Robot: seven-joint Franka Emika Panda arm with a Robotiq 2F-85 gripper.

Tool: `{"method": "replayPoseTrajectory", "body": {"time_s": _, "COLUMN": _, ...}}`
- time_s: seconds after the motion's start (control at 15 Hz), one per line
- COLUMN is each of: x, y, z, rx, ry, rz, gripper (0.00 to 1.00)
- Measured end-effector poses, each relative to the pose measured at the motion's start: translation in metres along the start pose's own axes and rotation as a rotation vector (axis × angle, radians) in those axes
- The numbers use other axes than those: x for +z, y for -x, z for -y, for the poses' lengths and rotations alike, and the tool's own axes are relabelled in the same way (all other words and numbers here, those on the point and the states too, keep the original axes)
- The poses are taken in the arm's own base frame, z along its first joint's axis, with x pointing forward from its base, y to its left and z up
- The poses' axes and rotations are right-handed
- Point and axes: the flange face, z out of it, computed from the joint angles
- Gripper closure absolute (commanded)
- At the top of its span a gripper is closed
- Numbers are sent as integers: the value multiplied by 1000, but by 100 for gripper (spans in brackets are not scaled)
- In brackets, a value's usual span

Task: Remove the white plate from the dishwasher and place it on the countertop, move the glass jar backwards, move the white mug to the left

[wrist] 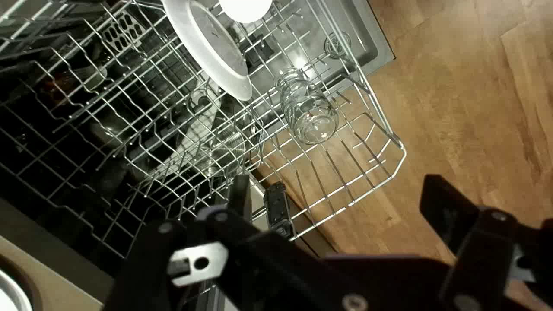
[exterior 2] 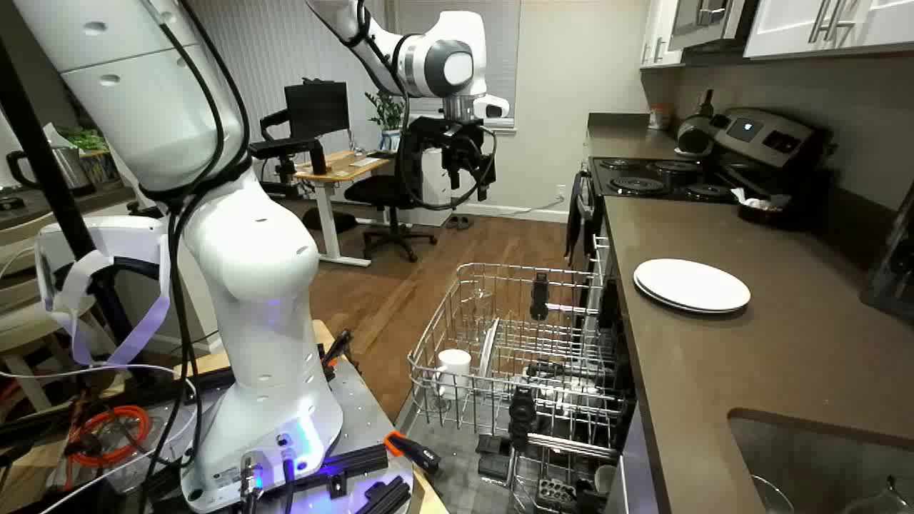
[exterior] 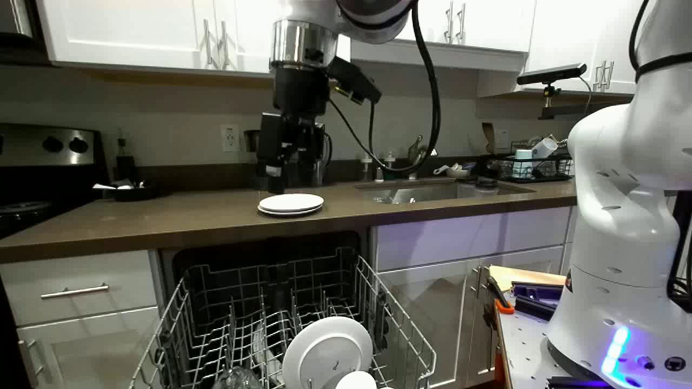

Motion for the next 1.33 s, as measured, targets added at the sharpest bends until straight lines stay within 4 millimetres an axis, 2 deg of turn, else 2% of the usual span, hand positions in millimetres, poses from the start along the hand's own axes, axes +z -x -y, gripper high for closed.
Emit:
{"method": "replayPoseTrajectory", "body": {"time_s": 1.0, "x": 0, "y": 0, "z": -1, "rx": 1, "ry": 0, "rz": 1, "gripper": 0}}
{"method": "replayPoseTrajectory", "body": {"time_s": 1.13, "x": 5, "y": -1, "z": -9, "rx": -2, "ry": 6, "rz": 11, "gripper": 0}}
{"method": "replayPoseTrajectory", "body": {"time_s": 1.33, "x": 18, "y": -3, "z": -37, "rx": -28, "ry": 6, "rz": 39, "gripper": 0}}
